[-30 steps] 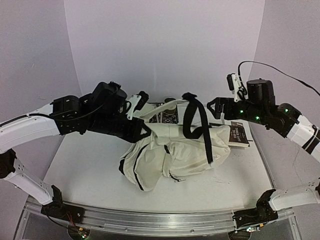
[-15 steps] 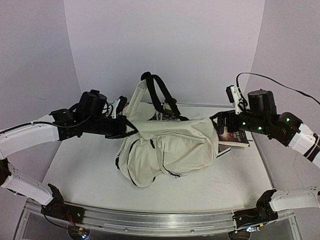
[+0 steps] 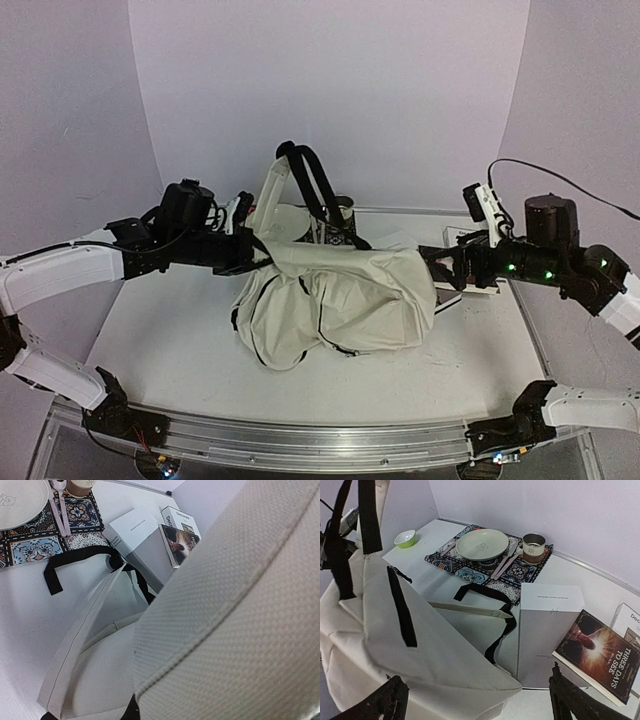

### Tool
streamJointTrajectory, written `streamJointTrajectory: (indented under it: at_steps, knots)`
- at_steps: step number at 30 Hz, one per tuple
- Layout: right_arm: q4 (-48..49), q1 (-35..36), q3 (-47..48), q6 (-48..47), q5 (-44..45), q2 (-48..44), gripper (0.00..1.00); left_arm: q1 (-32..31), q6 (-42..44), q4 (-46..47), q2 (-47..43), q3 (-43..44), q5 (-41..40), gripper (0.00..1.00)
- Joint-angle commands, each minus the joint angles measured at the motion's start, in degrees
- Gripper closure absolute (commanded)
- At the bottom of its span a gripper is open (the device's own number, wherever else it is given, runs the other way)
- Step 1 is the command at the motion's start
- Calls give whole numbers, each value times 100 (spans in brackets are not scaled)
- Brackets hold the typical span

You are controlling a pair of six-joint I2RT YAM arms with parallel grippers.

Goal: Pack the student bag
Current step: Rotate the student bag at the center of the board.

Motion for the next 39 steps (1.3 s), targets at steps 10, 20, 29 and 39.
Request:
streamJointTrajectory:
  at_steps: [10, 20, 29, 39]
  knots:
    - [-355, 25, 166, -807, -1146, 303, 2, 291, -150, 502, 350, -91, 293, 100]
    - [188, 25, 397, -919, -1829, 1616, 21, 294, -277, 529, 174, -337, 366, 100]
    - [-300, 25, 1477, -172, -2348, 2132, 100, 293, -468, 478, -537, -972, 780, 81]
    - [-1213, 25, 2626, 1105, -2449, 3532, 100, 293, -166, -1143, -1277, -1205, -1092, 38]
